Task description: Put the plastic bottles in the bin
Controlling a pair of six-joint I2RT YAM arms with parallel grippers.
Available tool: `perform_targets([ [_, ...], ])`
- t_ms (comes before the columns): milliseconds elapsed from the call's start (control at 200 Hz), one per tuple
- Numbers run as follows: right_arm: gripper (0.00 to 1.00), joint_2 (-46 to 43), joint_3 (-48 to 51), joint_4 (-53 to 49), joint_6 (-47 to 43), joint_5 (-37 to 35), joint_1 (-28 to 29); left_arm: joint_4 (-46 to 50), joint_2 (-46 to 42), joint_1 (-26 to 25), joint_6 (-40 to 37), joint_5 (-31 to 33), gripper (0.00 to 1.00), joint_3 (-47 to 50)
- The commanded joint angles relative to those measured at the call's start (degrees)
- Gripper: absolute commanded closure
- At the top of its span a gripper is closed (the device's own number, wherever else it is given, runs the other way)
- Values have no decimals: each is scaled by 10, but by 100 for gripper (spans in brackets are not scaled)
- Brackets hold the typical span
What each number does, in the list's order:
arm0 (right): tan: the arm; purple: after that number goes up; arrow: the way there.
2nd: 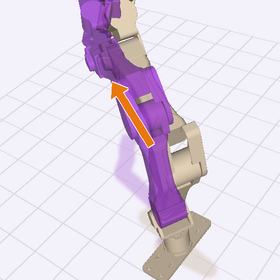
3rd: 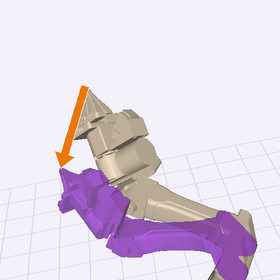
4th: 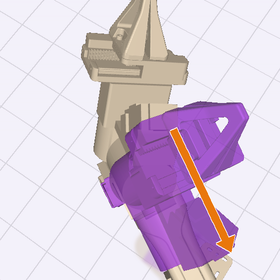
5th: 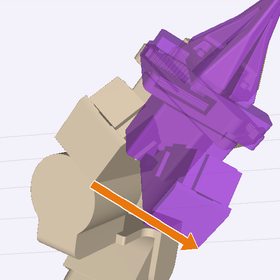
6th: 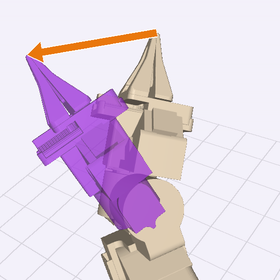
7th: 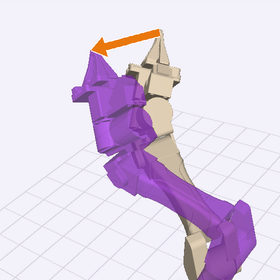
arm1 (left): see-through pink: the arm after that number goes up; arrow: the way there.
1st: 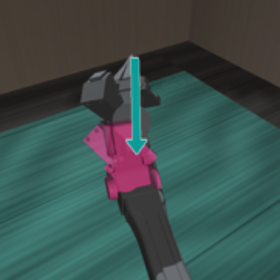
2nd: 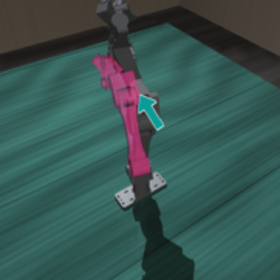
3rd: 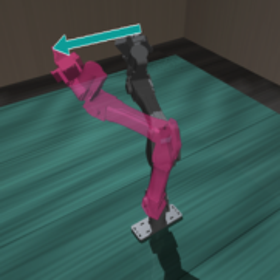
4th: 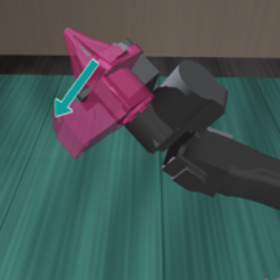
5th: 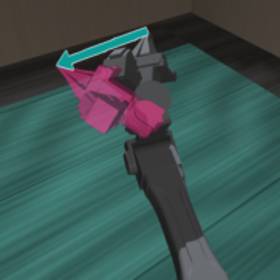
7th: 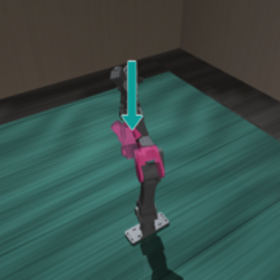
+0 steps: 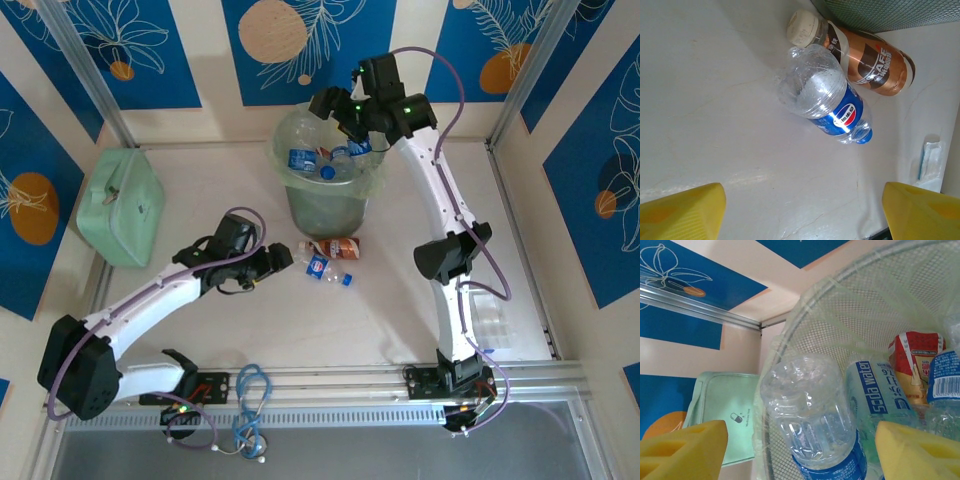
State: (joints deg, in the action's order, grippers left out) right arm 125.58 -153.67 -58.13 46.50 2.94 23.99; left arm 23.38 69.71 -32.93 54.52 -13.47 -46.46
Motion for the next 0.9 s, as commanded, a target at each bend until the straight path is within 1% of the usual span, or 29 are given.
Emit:
perform_targets([
  [0,23,-36,-1,-9,-18,-1,3,-11,3,-7,18,11,18,-10],
  [120,23,-89,43,-14,-38,-23,9,-27,11,-7,40,20,18,-12],
  [210,25,-146,101,-15,-59,-53,20,-45,20,-9,52,22,18,-15],
  [330,31,-254,240,22,-80,-94,48,-54,44,-16,51,30,18,-27],
  [430,33,-347,366,57,-84,-116,72,-80,62,-22,63,31,18,-26],
  [585,34,-478,546,90,-76,-145,111,-111,92,-33,88,49,18,-35],
  [660,34,-529,622,94,-61,-151,119,-104,117,-40,99,62,18,-53],
  [750,33,-585,701,92,-39,-156,123,-88,149,-47,120,82,18,-75],
  [895,32,-660,806,84,-4,-162,126,-82,197,-57,151,89,19,-107],
])
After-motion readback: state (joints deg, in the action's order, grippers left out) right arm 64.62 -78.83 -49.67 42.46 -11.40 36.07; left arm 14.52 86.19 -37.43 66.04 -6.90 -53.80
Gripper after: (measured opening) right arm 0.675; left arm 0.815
